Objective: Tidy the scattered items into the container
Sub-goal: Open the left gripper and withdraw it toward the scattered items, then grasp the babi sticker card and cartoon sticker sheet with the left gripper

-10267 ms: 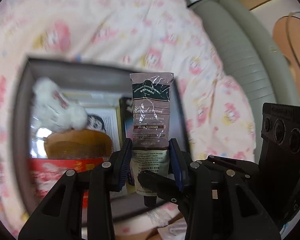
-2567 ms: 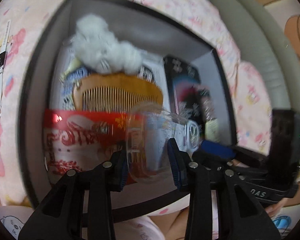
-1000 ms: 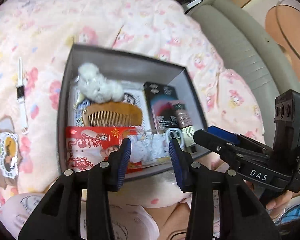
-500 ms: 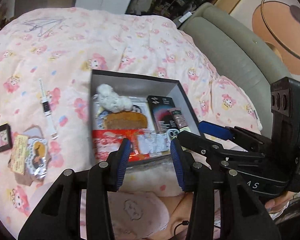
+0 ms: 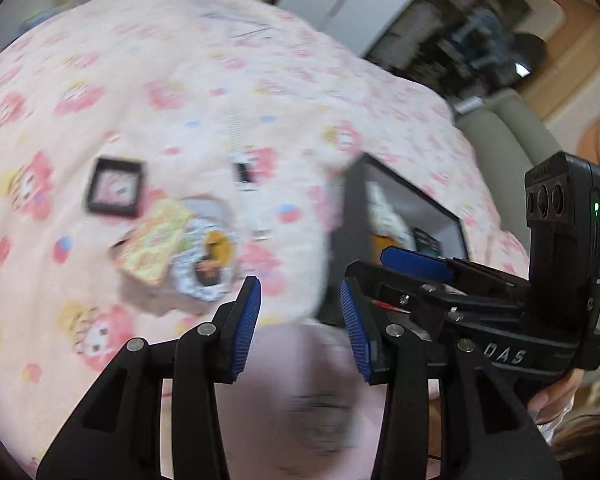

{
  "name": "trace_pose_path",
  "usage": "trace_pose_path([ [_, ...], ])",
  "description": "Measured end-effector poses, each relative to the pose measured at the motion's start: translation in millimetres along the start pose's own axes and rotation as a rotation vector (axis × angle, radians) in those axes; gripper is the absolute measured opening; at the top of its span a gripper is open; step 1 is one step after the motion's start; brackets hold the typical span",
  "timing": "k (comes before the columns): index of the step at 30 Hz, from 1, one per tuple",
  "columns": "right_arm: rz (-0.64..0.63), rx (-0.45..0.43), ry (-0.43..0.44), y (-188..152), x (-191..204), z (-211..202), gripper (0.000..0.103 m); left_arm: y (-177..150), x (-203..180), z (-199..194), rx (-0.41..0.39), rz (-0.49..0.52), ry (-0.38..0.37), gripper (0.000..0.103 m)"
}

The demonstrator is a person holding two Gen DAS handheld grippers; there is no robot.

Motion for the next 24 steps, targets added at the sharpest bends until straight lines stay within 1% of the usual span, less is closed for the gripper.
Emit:
trace_pose_path([
  [1, -0.007, 0.022, -0.003, 2.5, 3.9, 12.3, 0.055, -2.5, 12.3, 4.3, 0.008, -0.026, 0.009, 0.042],
  [3, -0.022, 0.066, -0.023, 8.4, 9.6, 38.2, 0.055, -11.2, 44.8, 15.9, 0.034, -0.108, 0.039, 0.042],
  [5, -0.030, 0.096, -0.040, 14.4, 10.7, 57.3, 0.055, -21.2, 68.4, 24.8, 0.052, -0.179, 0.049, 0.042],
  [9, -0.043, 0.165, -0.094, 25.7, 4.9, 92.4, 0.055, -41.7, 100.0, 43.7, 0.100, -0.289, 0.022, 0.042],
  [11, -0.034, 0.211, -0.103, 28.2, 0.5, 107.8, 0.055, -48.9, 108.5, 54.5, 0.119, -0.313, 0.005, 0.042],
  [13, -0.029, 0.233, -0.110, 31.9, -2.3, 120.2, 0.055, -52.0, 109.8, 63.1, 0.132, -0.320, -0.038, 0.041],
  [14, -0.032, 0.230, -0.117, 34.3, -2.8, 124.2, 0.055, -51.9, 108.7, 67.0, 0.134, -0.315, -0.064, 0.038],
  [15, -0.036, 0.223, -0.121, 37.5, -2.8, 128.1, 0.055, -51.4, 107.5, 69.9, 0.134, -0.309, -0.081, 0.030],
  [17, -0.035, 0.218, -0.104, 44.4, -1.3, 135.1, 0.055, -48.8, 106.3, 75.8, 0.135, -0.308, -0.090, 0.029],
  [20, -0.020, 0.235, -0.093, 53.6, -1.3, 150.3, 0.055, -44.5, 111.1, 82.9, 0.137, -0.326, -0.070, 0.027],
  [24, -0.025, 0.272, -0.150, 57.7, -5.8, 175.5, 0.055, -37.2, 128.2, 92.0, 0.134, -0.356, 0.008, 0.027],
])
Point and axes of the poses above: each gripper's, at about its wrist camera, not at the fingertips, and z roughly the way its jaws point, x to its left, y to its top, the point moved 2 cm from there along z, roughly the way its jaws point, and after that the axes turned 13 degrees about z, right-handed, at the moved point
